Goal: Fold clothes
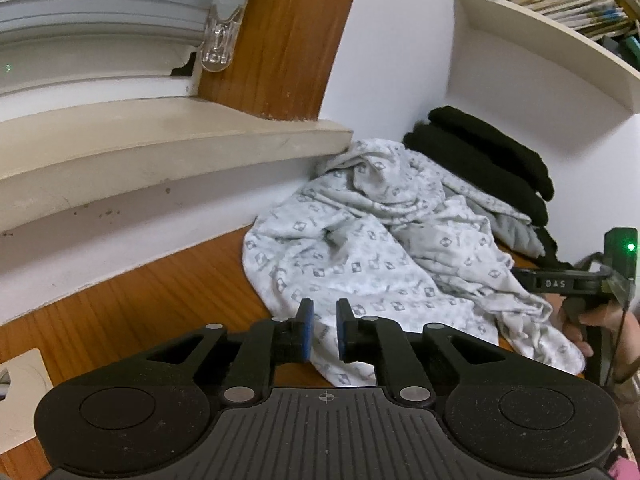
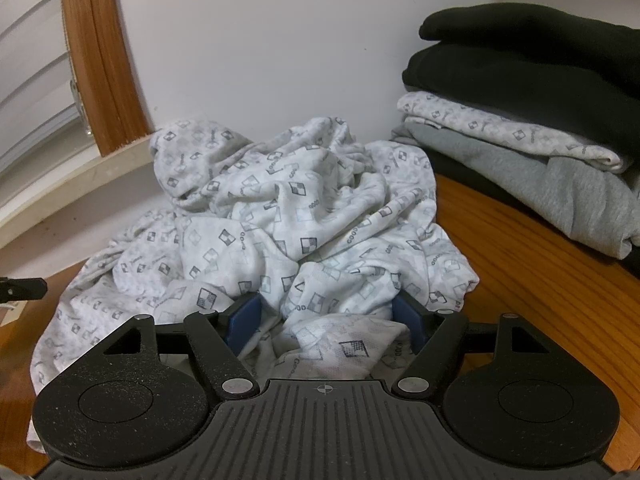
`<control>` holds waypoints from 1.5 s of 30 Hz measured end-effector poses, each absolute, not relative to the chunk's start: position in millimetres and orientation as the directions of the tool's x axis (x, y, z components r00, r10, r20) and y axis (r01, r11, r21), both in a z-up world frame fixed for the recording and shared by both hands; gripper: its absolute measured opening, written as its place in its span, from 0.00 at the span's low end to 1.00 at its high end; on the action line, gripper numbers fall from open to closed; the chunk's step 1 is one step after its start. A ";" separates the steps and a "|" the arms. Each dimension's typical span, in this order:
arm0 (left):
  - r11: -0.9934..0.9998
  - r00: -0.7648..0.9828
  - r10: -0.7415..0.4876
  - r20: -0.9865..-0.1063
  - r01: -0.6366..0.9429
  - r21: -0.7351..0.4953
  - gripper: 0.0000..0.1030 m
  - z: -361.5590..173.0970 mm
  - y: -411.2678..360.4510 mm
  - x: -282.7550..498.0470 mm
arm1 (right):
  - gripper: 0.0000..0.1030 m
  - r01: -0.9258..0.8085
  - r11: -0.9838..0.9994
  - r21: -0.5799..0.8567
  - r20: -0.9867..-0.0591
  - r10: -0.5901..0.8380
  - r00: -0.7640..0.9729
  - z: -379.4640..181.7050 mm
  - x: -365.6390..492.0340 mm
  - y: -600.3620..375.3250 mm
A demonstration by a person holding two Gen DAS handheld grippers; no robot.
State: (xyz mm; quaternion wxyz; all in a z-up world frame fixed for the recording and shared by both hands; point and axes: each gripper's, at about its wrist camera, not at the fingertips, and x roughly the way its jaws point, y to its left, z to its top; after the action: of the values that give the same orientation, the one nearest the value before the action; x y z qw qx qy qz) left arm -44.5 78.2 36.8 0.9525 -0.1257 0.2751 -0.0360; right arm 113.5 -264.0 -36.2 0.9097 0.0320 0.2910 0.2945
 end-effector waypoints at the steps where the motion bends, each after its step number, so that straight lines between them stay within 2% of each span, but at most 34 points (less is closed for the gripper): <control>1: 0.966 0.845 -0.140 -0.516 0.002 -0.259 0.11 36.6 77.7 -44.3 | 0.70 -0.517 0.825 0.230 -0.511 0.554 0.657 -36.2 113.5 -264.0; 4: 0.969 0.837 -0.138 -0.529 0.003 -0.248 0.11 34.7 75.5 -42.3 | 0.70 -0.516 0.826 0.228 -0.512 0.553 0.658 -36.1 113.6 -263.7; 7: 0.972 0.829 -0.124 -0.546 -0.011 -0.237 0.20 30.6 76.0 -40.2 | 0.70 -0.519 0.827 0.214 -0.515 0.547 0.660 -35.7 113.1 -262.3; 10: 0.969 0.824 -0.129 -0.552 -0.014 -0.247 0.20 28.8 79.4 -40.4 | 0.69 -0.537 0.824 0.182 -0.532 0.542 0.650 -25.5 113.5 -262.0; 11: 0.969 0.824 -0.129 -0.552 -0.014 -0.247 0.20 29.2 79.6 -40.5 | 0.68 -0.542 0.821 0.180 -0.523 0.547 0.654 -18.0 113.2 -264.6; 14: 0.966 0.827 -0.134 -0.547 -0.013 -0.257 0.20 30.3 80.7 -39.3 | 0.69 -0.515 0.808 0.288 -0.403 0.590 0.700 12.7 115.5 -284.4; 17: 0.966 0.826 -0.138 -0.546 -0.008 -0.257 0.20 31.1 79.4 -39.5 | 0.69 -0.509 0.821 0.260 -0.428 0.570 0.701 24.0 125.2 -275.9; 20: 0.967 0.831 -0.139 -0.539 -0.005 -0.256 0.20 33.6 78.5 -41.4 | 0.69 -0.517 0.836 0.182 -0.495 0.532 0.687 15.4 133.5 -256.3; 23: 0.966 0.840 -0.137 -0.526 -0.005 -0.259 0.32 37.7 78.6 -43.7 | 0.67 -0.532 0.828 0.179 -0.549 0.533 0.644 2.0 139.3 -242.1; 25: 0.967 0.842 -0.137 -0.523 -0.002 -0.256 0.32 39.5 77.7 -44.4 | 0.67 -0.549 0.819 0.169 -0.575 0.534 0.620 -5.9 137.3 -232.1; 33: 0.968 0.843 -0.136 -0.521 0.001 -0.252 0.32 41.5 76.2 -44.1 | 0.68 -0.639 0.751 0.167 -0.608 0.588 0.533 -19.2 109.1 -195.3; 36: 0.968 0.847 -0.129 -0.515 -0.004 -0.249 0.38 43.5 76.3 -45.6 | 0.68 -0.680 0.712 0.176 -0.632 0.611 0.477 -18.2 95.2 -179.1; 40: 0.970 0.852 -0.121 -0.509 -0.009 -0.245 0.38 46.9 76.6 -48.3 | 0.69 -0.742 0.661 0.116 -0.645 0.618 0.450 -18.7 64.7 -155.4; 45: 0.967 0.862 -0.113 -0.494 -0.019 -0.254 0.38 53.2 82.1 -53.7 | 0.69 -0.790 0.558 0.255 -0.634 0.713 0.299 -13.3 36.8 -140.7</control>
State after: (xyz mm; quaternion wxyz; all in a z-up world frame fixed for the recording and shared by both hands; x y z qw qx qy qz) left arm -53.7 82.1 53.2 0.9566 -0.1262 0.2613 -0.0246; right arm 36.8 -140.7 -13.3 0.8042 -0.0525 0.3637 0.4671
